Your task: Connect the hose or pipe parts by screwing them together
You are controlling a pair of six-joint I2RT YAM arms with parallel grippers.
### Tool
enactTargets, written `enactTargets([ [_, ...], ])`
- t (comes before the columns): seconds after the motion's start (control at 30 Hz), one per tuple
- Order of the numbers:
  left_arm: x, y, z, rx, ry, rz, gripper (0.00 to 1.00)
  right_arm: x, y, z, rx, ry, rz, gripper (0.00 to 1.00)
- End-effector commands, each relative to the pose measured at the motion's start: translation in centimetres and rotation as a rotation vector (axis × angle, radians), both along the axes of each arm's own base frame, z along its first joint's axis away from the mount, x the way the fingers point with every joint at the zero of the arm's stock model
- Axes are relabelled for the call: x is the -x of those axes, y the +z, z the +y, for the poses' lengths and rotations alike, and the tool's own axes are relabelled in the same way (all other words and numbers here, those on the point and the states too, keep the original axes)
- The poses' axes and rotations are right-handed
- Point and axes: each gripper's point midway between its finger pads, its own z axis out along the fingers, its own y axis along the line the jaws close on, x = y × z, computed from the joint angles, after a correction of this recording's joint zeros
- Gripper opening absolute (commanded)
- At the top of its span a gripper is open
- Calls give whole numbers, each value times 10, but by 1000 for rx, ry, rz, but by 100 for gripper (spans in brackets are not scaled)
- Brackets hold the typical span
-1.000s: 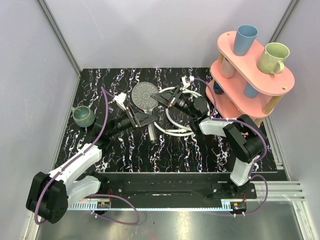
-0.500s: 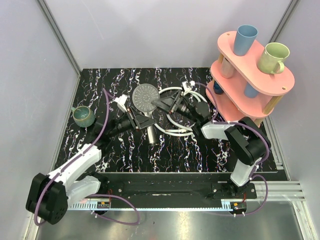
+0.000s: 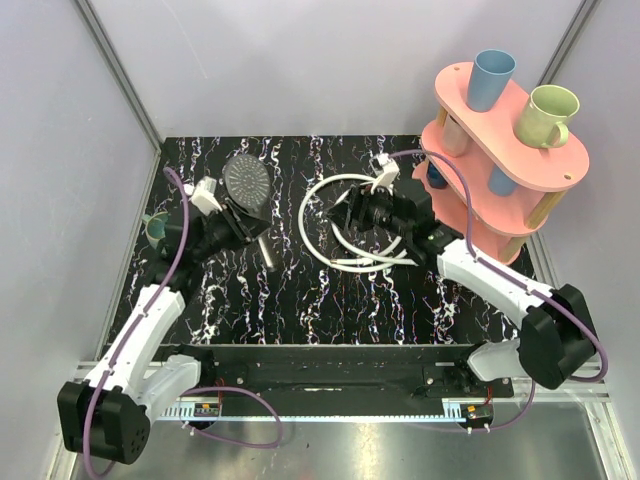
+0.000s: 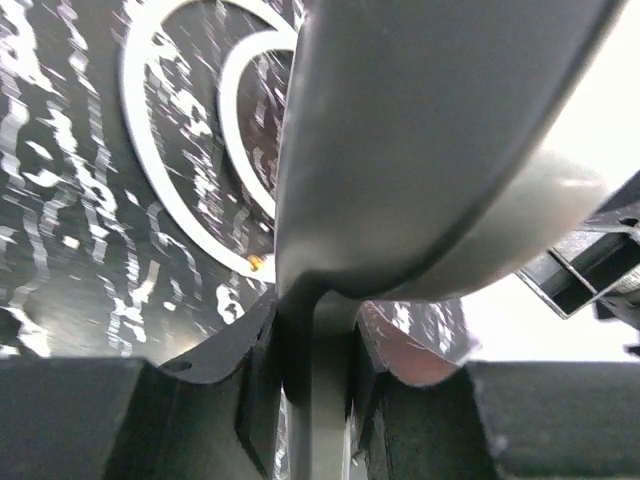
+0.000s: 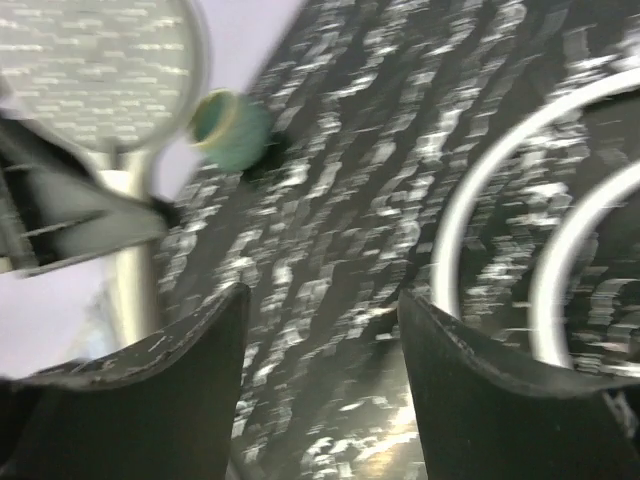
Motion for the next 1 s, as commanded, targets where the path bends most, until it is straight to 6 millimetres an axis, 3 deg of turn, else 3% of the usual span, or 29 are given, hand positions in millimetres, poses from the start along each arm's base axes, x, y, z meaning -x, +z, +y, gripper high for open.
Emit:
enactTargets([
  [0.0,-21,39,41,-224,150,-172,0,-23,-64,-76,602,-211,64,68],
  [0.03,-23,37,45,-249,166,-176,0,-29,-61,-86,655,-255,56,68],
  [0.17,-20,15,45,-256,157,-128,0,-19,-92,-100,838,-164,110,70],
  [0.2,-19,14,44,-250,152,-125,0,-20,-110,-98,876,-135,155,70],
  [0.23,-17,12,41,-242,139,-119,0,-21,-108,-89,862,-93,168,70],
  [0.27,-16,10,39,-244,131,-114,0,-15,-128,-89,903,-55,239,68],
  [0.37,-13,10,36,-265,124,-111,0,-6,-136,-72,860,44,288,64],
  [0.5,-10,10,39,-310,124,-112,0,9,-146,-45,761,201,298,41],
  [0.57,-11,17,41,-319,131,-131,0,9,-148,-36,730,247,268,37],
  [0.8,-10,13,38,-302,119,-116,0,-12,-175,-54,863,147,268,34],
  [0.97,-8,13,41,-321,123,-122,0,-15,-184,-52,882,178,260,32],
])
